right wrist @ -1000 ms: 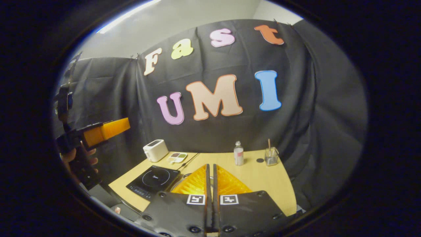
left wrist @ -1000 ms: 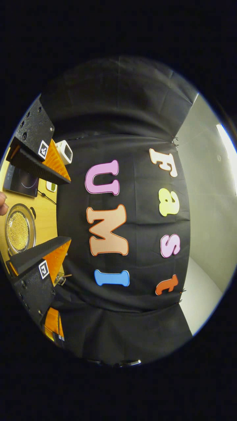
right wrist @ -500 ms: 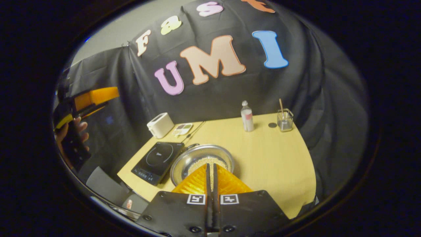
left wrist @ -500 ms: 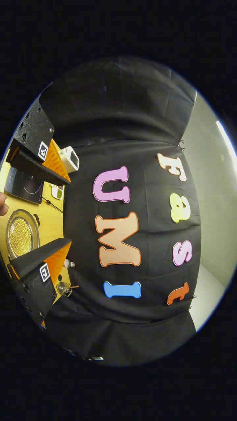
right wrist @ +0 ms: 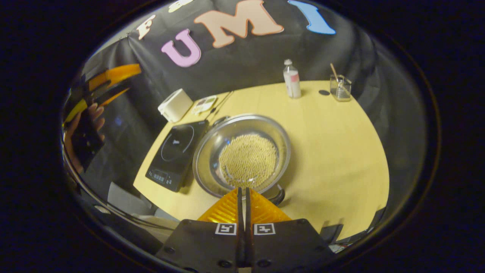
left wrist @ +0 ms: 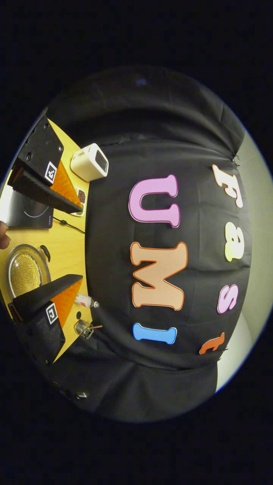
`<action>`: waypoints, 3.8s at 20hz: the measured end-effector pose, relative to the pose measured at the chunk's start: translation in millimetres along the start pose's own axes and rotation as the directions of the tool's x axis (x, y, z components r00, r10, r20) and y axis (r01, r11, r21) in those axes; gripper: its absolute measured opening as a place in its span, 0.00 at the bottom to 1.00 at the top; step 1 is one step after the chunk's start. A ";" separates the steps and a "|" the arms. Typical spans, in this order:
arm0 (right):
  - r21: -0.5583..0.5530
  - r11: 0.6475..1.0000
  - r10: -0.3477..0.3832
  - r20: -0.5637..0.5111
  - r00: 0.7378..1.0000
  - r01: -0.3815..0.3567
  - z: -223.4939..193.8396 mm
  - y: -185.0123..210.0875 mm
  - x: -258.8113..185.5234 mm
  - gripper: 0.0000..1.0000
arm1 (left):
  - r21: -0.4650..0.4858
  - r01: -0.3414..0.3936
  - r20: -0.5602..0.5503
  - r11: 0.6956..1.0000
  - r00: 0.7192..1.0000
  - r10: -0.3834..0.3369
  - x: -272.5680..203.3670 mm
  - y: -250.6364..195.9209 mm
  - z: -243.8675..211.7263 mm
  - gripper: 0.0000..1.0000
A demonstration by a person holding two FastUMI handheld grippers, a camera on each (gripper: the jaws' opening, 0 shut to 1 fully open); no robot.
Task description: First push the handle of the pot to place it horizontally, then grasp the pot with both hands and set it on the induction cooktop.
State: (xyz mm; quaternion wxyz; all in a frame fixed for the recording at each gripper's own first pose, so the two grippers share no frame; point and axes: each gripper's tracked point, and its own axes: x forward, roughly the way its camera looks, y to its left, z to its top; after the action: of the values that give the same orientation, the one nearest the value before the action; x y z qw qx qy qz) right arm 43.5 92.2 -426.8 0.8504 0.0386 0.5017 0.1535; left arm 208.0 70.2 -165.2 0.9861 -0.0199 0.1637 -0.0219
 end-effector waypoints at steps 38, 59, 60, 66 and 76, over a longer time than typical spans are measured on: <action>-0.128 0.959 -0.282 -0.315 0.906 0.254 -17.5 -67.7 67.6 0.03 | -0.081 0.019 -0.220 0.996 0.975 -0.037 27.3 85.4 -95.3 0.97; -0.057 0.923 -0.380 -0.277 0.883 0.379 25.8 -110.3 66.1 0.03 | -0.111 0.083 -0.340 0.990 0.933 -0.116 2.8 80.0 -137.9 0.97; -0.040 0.924 -0.378 -0.256 0.890 0.381 32.3 -109.2 61.6 0.03 | -0.116 0.097 -0.377 0.989 0.916 -0.134 2.0 70.3 -148.3 0.97; 0.176 0.908 -0.368 -0.100 0.924 0.381 85.0 -109.3 55.9 0.29 | -0.170 0.141 -0.538 0.975 0.816 -0.212 18.1 18.5 -211.1 0.98; 0.050 0.921 -0.374 -0.173 0.911 0.387 64.7 -129.9 113.2 0.80 | -0.069 0.045 -0.724 0.997 0.685 -0.081 52.9 -6.9 -301.9 0.98</action>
State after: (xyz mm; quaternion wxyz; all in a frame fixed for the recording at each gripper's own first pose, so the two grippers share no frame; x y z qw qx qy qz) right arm 179.2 8.4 -518.6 0.8188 -0.0368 0.5720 -0.0335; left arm 160.1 51.1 -467.4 0.8391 -0.0375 0.5396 -0.0583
